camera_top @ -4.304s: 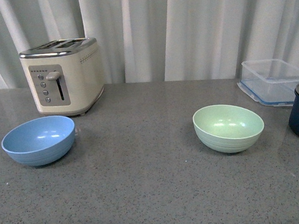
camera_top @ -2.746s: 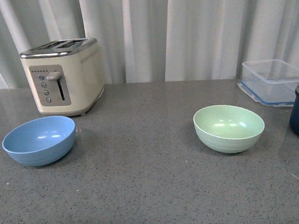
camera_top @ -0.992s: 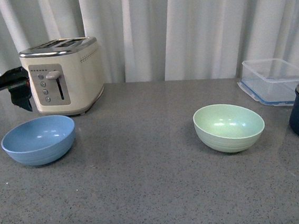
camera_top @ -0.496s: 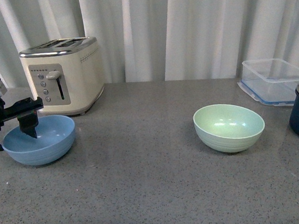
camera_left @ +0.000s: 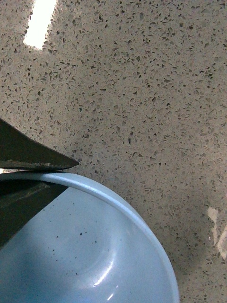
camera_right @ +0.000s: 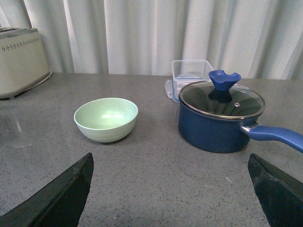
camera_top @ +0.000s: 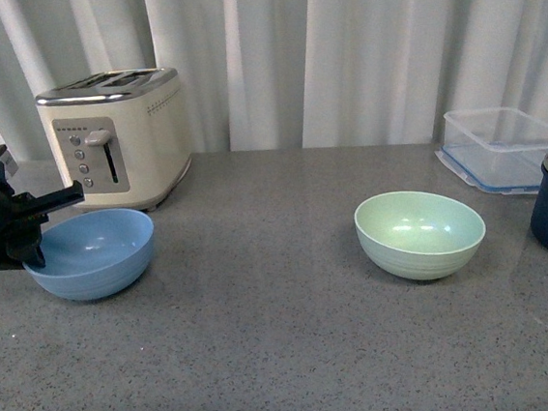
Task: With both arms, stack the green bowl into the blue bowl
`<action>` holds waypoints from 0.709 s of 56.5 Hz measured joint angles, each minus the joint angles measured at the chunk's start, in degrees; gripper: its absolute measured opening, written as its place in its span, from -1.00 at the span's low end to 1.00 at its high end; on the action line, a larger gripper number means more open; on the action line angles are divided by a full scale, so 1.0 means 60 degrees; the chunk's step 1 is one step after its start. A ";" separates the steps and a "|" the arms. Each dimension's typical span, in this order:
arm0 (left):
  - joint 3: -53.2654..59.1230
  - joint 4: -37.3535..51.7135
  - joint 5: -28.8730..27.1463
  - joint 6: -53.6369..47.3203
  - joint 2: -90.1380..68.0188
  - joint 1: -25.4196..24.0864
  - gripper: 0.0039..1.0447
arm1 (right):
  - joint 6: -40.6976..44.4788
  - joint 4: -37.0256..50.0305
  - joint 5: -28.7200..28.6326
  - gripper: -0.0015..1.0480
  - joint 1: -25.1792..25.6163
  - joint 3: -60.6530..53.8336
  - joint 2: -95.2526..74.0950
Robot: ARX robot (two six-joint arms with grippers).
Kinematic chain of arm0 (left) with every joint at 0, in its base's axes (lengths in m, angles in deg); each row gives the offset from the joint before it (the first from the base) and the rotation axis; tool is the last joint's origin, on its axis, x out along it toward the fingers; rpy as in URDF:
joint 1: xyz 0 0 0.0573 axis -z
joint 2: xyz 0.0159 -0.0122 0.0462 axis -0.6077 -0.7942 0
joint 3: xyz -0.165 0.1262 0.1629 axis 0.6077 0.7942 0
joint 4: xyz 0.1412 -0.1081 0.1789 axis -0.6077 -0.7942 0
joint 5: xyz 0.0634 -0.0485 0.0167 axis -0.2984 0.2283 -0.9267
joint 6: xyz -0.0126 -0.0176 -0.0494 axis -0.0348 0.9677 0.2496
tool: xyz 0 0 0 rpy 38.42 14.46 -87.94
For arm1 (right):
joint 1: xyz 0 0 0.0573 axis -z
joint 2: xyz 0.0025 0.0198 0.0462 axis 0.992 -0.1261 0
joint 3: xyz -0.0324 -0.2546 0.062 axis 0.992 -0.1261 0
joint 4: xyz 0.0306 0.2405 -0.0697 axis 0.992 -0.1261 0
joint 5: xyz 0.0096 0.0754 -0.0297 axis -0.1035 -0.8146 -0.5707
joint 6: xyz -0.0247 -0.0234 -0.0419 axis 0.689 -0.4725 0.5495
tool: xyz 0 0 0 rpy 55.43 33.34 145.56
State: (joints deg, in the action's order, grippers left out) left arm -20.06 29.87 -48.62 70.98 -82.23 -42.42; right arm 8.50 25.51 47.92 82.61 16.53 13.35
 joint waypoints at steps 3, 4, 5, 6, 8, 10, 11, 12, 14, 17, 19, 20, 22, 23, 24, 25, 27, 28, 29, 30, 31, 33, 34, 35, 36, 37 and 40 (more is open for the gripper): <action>0.0000 0.0000 0.0022 0.0004 0.0018 -0.0018 -0.94 | 0.0000 0.0000 0.0004 0.81 0.0000 0.0000 0.0000; 0.0000 0.0000 0.0036 0.0004 0.0025 -0.0018 -0.94 | 0.0000 0.0000 0.0004 0.81 0.0000 0.0000 0.0000; 0.0000 0.0000 0.0055 0.0004 0.0029 -0.0022 -0.94 | 0.0000 0.0000 0.0004 0.81 0.0000 0.0000 0.0000; 0.0000 0.0000 0.0073 0.0004 0.0051 -0.0029 -0.94 | 0.0000 0.0000 0.0000 0.81 0.0000 0.0000 0.0000; 0.0000 0.0000 0.0080 0.0004 0.0095 -0.0033 -0.94 | -0.0004 0.0000 0.0004 0.81 0.0000 0.0000 0.0000; 0.0000 0.0000 0.0087 0.0004 0.0146 -0.0036 -0.94 | 0.0000 0.0000 0.0004 0.81 0.0000 0.0000 0.0000; 0.0000 0.0000 0.0095 0.0004 0.0164 -0.0036 -0.94 | 0.0000 0.0000 0.0004 0.81 0.0000 0.0000 0.0000; 0.0004 0.0004 0.0106 0.0004 0.0215 -0.0033 -0.94 | 0.0000 0.0000 0.0000 0.81 0.0000 0.0000 0.0000; 0.0007 0.0004 0.0120 0.0004 0.0273 -0.0033 -0.94 | 0.0000 0.0000 0.0000 0.81 0.0000 0.0000 0.0000; 0.0007 0.0011 0.0222 0.0007 0.0474 0.0000 -0.94 | 0.0000 0.0000 0.0000 0.81 0.0000 0.0000 0.0000; 0.0007 0.0018 0.0259 0.0011 0.0608 0.0036 -0.94 | 0.0000 0.0000 0.0004 0.81 0.0000 0.0000 0.0000; 0.0007 0.0029 0.0251 0.0011 0.0659 0.0062 -0.94 | 0.0000 0.0000 0.0004 0.81 0.0000 0.0000 0.0000; 0.0007 0.0036 0.0259 0.0015 0.0758 0.0113 -0.94 | 0.0000 0.0000 0.0004 0.81 0.0000 0.0000 0.0000; 0.0007 0.0036 0.0259 0.0015 0.0776 0.0135 -0.94 | 0.0000 0.0000 0.0004 0.81 0.0000 0.0000 0.0000; 0.0007 0.0040 0.0262 0.0015 0.0823 0.0182 -0.94 | 0.0000 0.0000 0.0004 0.81 0.0000 0.0000 0.0000; 0.0007 0.0040 0.0262 0.0015 0.0849 0.0208 -0.94 | 0.0000 0.0000 0.0004 0.81 0.0000 0.0000 0.0000; 0.0004 0.0040 0.0266 0.0022 0.0903 0.0299 -0.94 | 0.0000 0.0000 0.0004 0.81 0.0000 0.0000 0.0000; -0.0004 0.0040 0.0270 0.0022 0.0922 0.0368 -0.94 | 0.0000 0.0000 0.0004 0.81 0.0000 0.0000 0.0000; -0.0007 0.0040 0.0266 0.0022 0.0933 0.0401 -0.94 | 0.0000 0.0000 0.0004 0.81 0.0000 0.0000 0.0000; -0.0025 0.0040 0.0262 0.0025 0.0940 0.0477 -0.94 | 0.0000 0.0000 0.0000 0.81 0.0000 0.0000 0.0000; -0.0036 0.0040 0.0266 0.0025 0.0940 0.0517 -0.94 | 0.0000 0.0000 0.0000 0.81 0.0000 0.0000 0.0000; -0.0076 0.0040 0.0270 0.0051 0.0940 0.0685 -0.94 | 0.0000 0.0000 0.0000 0.81 0.0000 0.0000 0.0000; -0.0091 0.0040 0.0280 0.0055 0.0940 0.0772 -0.94 | 0.0000 0.0000 0.0000 0.81 0.0000 0.0000 0.0000; -0.0095 0.0040 0.0291 0.0062 0.0940 0.0820 -0.94 | 0.0000 0.0000 0.0004 0.81 0.0000 0.0000 0.0000; -0.0109 0.0040 0.0306 0.0095 0.0940 0.0954 -0.94 | 0.0000 0.0000 0.0004 0.81 0.0000 0.0000 0.0000; -0.0120 0.0040 0.0306 0.0109 0.0940 0.1056 -0.94 | 0.0000 0.0000 0.0004 0.81 0.0000 0.0000 0.0000; -0.0197 0.0040 0.0310 0.0168 0.0936 0.1392 -0.94 | 0.0000 0.0000 0.0004 0.81 0.0000 0.0000 0.0000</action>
State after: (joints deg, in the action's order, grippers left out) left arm -21.24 30.11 -46.76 71.98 -76.61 -34.07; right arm 8.50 25.51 47.94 82.61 16.53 13.35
